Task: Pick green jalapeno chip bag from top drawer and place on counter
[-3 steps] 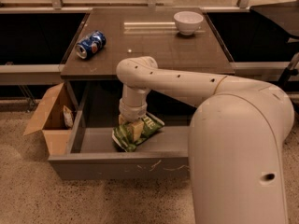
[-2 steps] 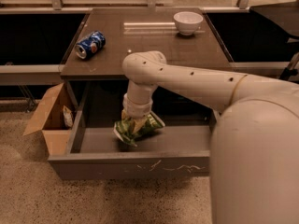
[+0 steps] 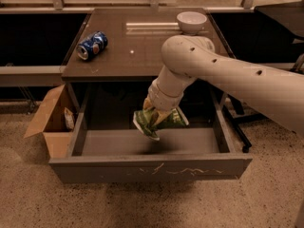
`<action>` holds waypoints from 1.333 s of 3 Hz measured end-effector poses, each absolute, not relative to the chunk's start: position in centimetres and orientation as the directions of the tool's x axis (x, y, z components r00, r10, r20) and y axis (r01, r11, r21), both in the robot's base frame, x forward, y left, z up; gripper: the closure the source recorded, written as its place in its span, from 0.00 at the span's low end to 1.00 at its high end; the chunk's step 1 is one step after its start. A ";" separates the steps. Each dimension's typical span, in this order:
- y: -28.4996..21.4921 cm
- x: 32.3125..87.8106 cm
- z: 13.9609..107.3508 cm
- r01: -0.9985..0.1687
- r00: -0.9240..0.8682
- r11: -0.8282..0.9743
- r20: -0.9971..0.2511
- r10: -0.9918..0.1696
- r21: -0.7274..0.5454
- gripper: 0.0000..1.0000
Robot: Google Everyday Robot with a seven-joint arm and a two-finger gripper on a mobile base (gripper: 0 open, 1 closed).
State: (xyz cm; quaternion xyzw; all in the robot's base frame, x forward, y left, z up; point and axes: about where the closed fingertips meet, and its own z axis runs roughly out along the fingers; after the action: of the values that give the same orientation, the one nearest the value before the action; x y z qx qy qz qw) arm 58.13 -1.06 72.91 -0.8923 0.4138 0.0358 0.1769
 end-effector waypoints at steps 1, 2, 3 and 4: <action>-1.0 58.1 72.9 -0.751 0.656 -0.596 -0.210 -0.725 -0.286 1.00; -1.9 58.1 75.2 -0.749 0.652 -0.583 -0.195 -0.733 -0.313 1.00; -4.0 58.2 80.2 -0.744 0.642 -0.565 -0.149 -0.752 -0.357 1.00; -5.8 59.1 85.6 -0.727 0.639 -0.558 -0.096 -0.764 -0.399 1.00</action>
Offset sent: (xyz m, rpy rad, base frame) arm -0.0004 -0.0208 0.0555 0.0180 -0.0742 -0.0334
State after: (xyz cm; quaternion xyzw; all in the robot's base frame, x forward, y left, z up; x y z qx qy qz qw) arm 59.11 -5.85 85.58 -0.8816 0.4228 -0.0443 0.2053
